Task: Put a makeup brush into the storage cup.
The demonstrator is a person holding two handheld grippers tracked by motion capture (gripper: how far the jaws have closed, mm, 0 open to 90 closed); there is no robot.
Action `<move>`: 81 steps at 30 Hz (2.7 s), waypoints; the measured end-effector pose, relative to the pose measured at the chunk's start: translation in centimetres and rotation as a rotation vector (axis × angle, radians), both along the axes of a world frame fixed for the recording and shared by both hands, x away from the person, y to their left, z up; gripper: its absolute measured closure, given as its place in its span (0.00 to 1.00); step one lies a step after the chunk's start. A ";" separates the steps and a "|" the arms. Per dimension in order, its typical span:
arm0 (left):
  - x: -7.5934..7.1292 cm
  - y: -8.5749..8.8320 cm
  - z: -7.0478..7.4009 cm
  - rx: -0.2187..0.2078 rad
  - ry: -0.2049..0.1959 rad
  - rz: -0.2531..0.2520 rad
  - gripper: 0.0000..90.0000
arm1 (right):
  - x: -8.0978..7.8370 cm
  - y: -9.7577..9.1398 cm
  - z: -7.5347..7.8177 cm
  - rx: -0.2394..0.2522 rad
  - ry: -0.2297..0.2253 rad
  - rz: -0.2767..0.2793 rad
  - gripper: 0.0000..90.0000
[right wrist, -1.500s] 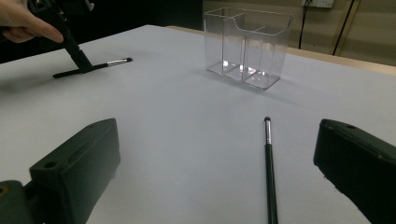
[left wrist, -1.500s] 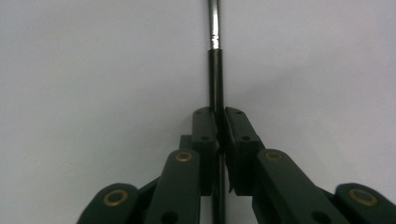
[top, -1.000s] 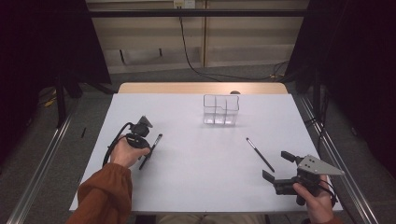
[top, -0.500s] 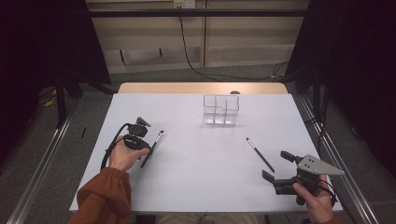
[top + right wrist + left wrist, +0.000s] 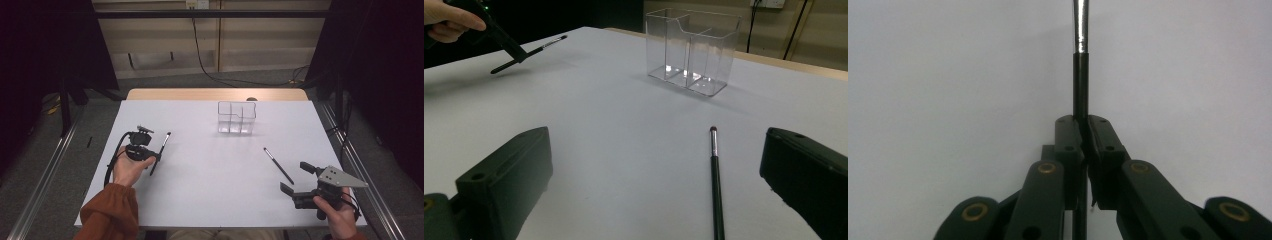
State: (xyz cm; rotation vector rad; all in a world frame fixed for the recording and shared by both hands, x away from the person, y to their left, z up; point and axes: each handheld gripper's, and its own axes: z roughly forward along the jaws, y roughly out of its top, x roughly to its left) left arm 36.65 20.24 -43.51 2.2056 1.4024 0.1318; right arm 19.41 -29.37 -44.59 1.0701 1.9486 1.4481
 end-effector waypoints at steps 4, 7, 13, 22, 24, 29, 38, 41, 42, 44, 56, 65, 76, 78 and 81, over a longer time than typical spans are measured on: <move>-0.4 0.2 0.1 -0.031 -0.052 -0.018 0.94 | 0.0 0.0 0.0 0.001 0.000 0.000 0.00; -0.8 0.1 0.4 -0.057 -0.112 -0.057 0.94 | 0.0 0.0 0.0 0.001 -0.001 0.001 0.00; -1.3 0.0 0.7 -0.126 -0.213 -0.104 0.94 | 0.0 0.0 0.0 0.001 0.001 0.001 0.00; -2.6 1.0 1.3 -0.177 -0.356 -0.088 0.94 | 0.0 0.0 0.0 0.003 0.000 0.004 0.00; -2.8 1.3 1.5 -0.197 -0.377 -0.080 0.94 | 0.0 0.0 0.0 0.003 0.002 0.004 0.00; -3.4 1.8 1.6 -0.224 -0.438 -0.069 0.94 | 0.0 0.1 0.0 0.001 0.001 0.004 0.00; -3.9 2.6 1.8 -0.301 -0.503 -0.071 0.94 | -0.1 0.1 0.0 0.004 -0.001 0.007 0.00; -4.2 2.9 1.9 -0.317 -0.528 -0.070 0.94 | -0.1 0.1 0.0 0.004 -0.001 0.008 0.00; -4.3 3.2 2.0 -0.329 -0.533 -0.065 0.94 | -0.1 0.1 0.0 0.006 -0.002 0.010 0.00; -4.4 3.2 2.0 -0.334 -0.540 -0.063 0.94 | -0.1 0.1 0.0 0.005 -0.002 0.009 0.00; -6.4 2.8 2.0 -0.350 -0.557 -0.108 0.94 | -0.1 0.1 0.1 0.013 -0.007 0.024 0.00; -6.6 1.6 2.1 -0.380 -0.559 -0.143 0.94 | 0.2 0.5 0.0 0.015 0.003 0.041 0.00; -6.8 0.1 2.6 -0.416 -0.558 -0.190 0.94 | 1.0 1.8 0.4 0.032 -0.004 0.095 0.00; -6.8 -0.2 2.6 -0.424 -0.550 -0.197 0.94 | 1.2 2.1 0.6 0.039 -0.008 0.100 0.00; -6.9 -0.6 2.7 -0.422 -0.542 -0.206 0.94 | 1.6 2.8 0.8 0.058 -0.017 0.109 0.00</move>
